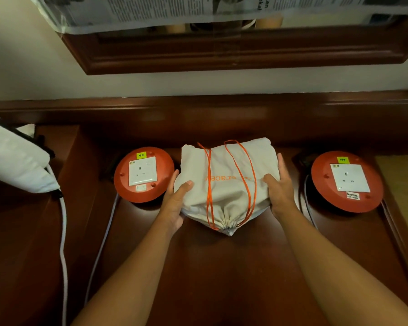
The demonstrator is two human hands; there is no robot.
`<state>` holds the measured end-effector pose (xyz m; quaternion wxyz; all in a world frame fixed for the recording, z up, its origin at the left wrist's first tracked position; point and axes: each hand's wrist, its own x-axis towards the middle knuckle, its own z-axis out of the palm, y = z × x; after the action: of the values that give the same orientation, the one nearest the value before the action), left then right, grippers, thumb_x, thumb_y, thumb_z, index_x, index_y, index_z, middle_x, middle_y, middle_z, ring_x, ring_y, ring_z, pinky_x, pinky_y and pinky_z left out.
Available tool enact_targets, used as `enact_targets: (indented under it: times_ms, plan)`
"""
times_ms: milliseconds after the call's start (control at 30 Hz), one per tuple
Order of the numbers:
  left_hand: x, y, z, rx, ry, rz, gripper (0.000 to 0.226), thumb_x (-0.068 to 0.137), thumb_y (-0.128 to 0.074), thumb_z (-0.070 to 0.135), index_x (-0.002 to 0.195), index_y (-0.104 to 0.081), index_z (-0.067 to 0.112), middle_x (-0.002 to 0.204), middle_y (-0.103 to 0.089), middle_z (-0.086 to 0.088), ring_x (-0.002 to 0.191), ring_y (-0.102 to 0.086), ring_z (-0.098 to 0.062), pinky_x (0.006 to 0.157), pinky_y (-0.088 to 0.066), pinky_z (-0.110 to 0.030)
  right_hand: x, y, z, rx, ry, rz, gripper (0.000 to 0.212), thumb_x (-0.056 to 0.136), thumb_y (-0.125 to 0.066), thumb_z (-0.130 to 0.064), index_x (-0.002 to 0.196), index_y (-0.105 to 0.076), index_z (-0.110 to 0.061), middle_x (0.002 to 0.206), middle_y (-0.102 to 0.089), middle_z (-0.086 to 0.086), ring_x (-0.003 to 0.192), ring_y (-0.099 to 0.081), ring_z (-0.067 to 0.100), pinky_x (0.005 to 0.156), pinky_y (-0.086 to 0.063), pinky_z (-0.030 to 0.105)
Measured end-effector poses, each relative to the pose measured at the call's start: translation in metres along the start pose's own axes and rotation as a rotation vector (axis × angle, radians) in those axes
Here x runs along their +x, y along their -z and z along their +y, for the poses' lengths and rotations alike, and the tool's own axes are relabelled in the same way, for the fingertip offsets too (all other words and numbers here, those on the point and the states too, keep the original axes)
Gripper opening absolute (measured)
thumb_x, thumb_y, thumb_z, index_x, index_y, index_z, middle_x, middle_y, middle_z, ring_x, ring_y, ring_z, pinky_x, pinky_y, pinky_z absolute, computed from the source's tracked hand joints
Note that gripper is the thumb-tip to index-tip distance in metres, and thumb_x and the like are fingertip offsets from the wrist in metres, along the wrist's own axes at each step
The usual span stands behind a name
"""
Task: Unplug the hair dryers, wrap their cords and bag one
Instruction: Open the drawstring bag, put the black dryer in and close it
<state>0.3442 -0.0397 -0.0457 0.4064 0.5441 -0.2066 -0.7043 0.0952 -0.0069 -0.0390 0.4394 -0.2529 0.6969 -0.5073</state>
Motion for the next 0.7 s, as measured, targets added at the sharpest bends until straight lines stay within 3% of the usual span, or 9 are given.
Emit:
enact_targets:
  times_ms: [300, 433, 533, 700]
  plan:
    - [0.031, -0.004, 0.011, 0.062, -0.052, -0.021, 0.064, 0.082, -0.072, 0.021, 0.138, -0.045, 0.032, 0.129, -0.061, -0.001, 0.114, -0.061, -0.027, 0.092, -0.053, -0.050, 0.029, -0.016, 0.003, 0.060, -0.021, -0.021, 0.058, 0.077, -0.048, -0.007, 0.128, -0.057, -0.033, 0.122, -0.065, -0.009, 0.115, -0.058, 0.014, 0.100, -0.048, 0.043]
    - [0.040, -0.003, 0.009, 0.077, -0.048, -0.005, 0.062, 0.082, -0.073, 0.020, 0.137, -0.047, 0.032, 0.129, -0.061, -0.002, 0.114, -0.061, -0.027, 0.092, -0.053, -0.049, 0.036, -0.021, 0.008, 0.048, -0.065, -0.024, 0.058, 0.075, -0.049, -0.014, 0.131, -0.056, -0.030, 0.124, -0.064, -0.005, 0.115, -0.058, 0.017, 0.098, -0.049, 0.042]
    - [0.045, -0.005, 0.006, 0.083, -0.066, 0.008, 0.058, 0.083, -0.072, 0.017, 0.134, -0.049, 0.032, 0.126, -0.063, -0.001, 0.113, -0.062, -0.025, 0.094, -0.052, -0.049, 0.039, -0.021, 0.012, 0.044, -0.091, 0.007, 0.054, 0.084, -0.050, -0.008, 0.135, -0.052, -0.024, 0.129, -0.059, -0.002, 0.118, -0.055, 0.018, 0.099, -0.047, 0.038]
    - [0.052, -0.007, -0.002, 0.120, -0.072, 0.025, 0.061, 0.084, -0.072, 0.019, 0.138, -0.046, 0.033, 0.128, -0.061, 0.002, 0.116, -0.060, -0.024, 0.098, -0.049, -0.050, 0.045, -0.020, 0.017, 0.004, -0.100, 0.029, 0.047, 0.086, -0.048, -0.009, 0.130, -0.055, -0.021, 0.122, -0.062, 0.000, 0.112, -0.057, 0.018, 0.095, -0.048, 0.038]
